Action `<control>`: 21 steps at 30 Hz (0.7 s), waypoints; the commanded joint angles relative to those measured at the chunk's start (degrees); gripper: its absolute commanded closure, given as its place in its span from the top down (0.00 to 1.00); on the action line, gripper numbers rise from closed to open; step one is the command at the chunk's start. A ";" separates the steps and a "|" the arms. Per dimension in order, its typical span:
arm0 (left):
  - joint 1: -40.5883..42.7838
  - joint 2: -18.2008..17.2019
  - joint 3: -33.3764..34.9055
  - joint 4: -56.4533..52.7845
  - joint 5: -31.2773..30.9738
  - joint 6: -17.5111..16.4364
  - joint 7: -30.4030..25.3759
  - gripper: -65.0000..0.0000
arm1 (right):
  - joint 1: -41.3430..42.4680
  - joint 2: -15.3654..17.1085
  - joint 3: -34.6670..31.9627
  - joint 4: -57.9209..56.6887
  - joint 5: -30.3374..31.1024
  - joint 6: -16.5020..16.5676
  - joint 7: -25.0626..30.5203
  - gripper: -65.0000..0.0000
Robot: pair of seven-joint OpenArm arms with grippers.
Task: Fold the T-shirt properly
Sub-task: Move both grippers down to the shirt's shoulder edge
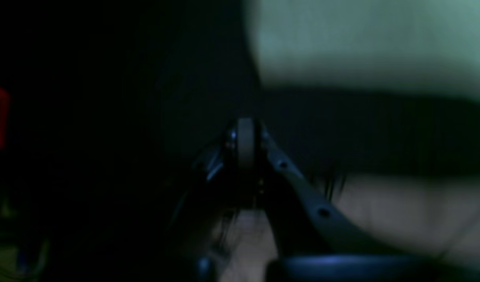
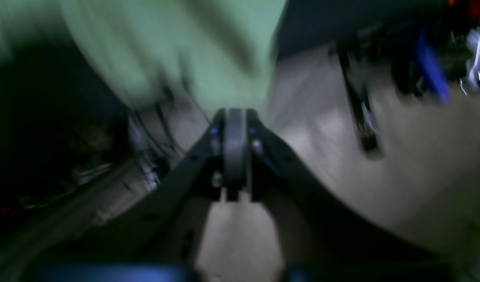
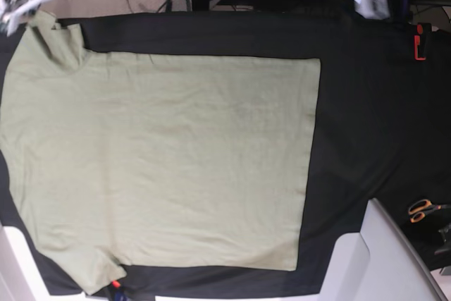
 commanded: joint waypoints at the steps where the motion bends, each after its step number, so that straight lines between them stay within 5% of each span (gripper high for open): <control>1: 0.03 -1.85 -0.23 1.46 -2.33 -0.14 -0.35 0.00 | 1.41 -0.01 2.49 0.55 2.90 3.13 0.74 0.19; 5: -4.72 -7.74 -0.85 1.64 -13.94 -5.06 7.03 0.00 | 9.77 -0.10 13.13 -2.70 11.78 19.92 -3.74 0.66; 6: -5.60 -8.44 -1.72 1.11 -15.43 -6.65 8.88 0.05 | 12.40 -0.10 16.11 -4.73 13.36 24.40 -5.50 0.76; 8: -6.57 -8.18 -4.01 0.50 -14.91 -8.76 11.16 0.30 | 17.85 -0.01 22.62 -9.56 14.60 32.05 -9.63 0.90; 10: -7.01 -6.95 -7.09 0.32 -12.88 -11.48 11.69 0.40 | 23.04 1.13 28.51 -14.84 14.68 32.89 -14.20 0.92; 13: -7.89 -3.26 -12.27 0.06 -10.25 -16.14 11.78 0.40 | 28.49 5.17 34.58 -24.68 14.68 32.89 -19.65 0.92; 17: -8.77 0.00 -18.25 -0.82 -9.90 -20.01 15.21 0.40 | 30.51 9.39 36.25 -33.91 14.86 32.89 -19.56 0.92; 21: -10.70 1.40 -20.45 -1.79 -9.90 -23.79 20.39 0.40 | 31.30 10.19 36.16 -37.17 14.86 32.89 -18.77 0.92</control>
